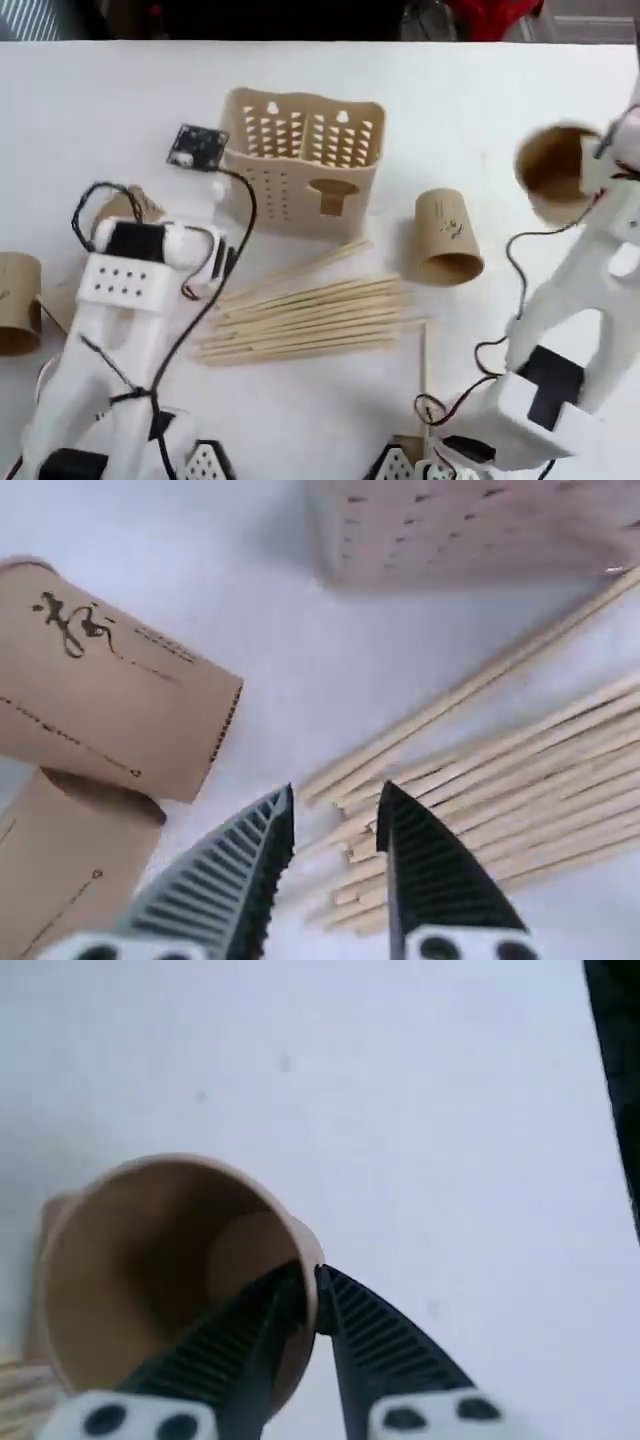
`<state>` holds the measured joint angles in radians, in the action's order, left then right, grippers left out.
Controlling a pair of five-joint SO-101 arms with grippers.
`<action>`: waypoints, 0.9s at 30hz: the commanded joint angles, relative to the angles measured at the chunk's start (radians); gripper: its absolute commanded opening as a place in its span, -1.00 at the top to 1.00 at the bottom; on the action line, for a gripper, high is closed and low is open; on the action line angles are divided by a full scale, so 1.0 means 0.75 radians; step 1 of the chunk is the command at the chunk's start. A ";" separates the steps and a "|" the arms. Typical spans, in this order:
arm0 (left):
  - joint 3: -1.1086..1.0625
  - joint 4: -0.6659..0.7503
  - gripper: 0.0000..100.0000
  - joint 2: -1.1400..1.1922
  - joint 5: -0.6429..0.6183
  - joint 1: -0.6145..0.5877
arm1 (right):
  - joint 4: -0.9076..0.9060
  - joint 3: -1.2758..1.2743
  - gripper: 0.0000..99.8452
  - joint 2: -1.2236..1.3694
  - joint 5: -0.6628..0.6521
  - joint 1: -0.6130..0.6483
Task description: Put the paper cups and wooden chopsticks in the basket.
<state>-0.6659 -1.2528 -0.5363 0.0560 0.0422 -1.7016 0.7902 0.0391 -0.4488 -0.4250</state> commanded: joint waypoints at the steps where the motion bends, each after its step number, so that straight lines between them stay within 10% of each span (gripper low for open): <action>1: -0.168 0.250 0.71 -0.093 0.002 -0.042 | -0.015 0.280 0.97 -0.064 0.141 0.204; 12: -0.397 0.548 0.71 -0.132 0.002 -0.109 | 0.169 0.205 0.97 -0.052 0.428 0.915; 27: -0.403 0.565 0.71 -0.132 0.002 -0.109 | 0.451 -0.299 0.96 -0.054 0.440 0.909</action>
<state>-0.9774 -0.8493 -0.6053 0.0560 -0.0315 -1.3825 0.5662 0.0345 -0.1281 0.2624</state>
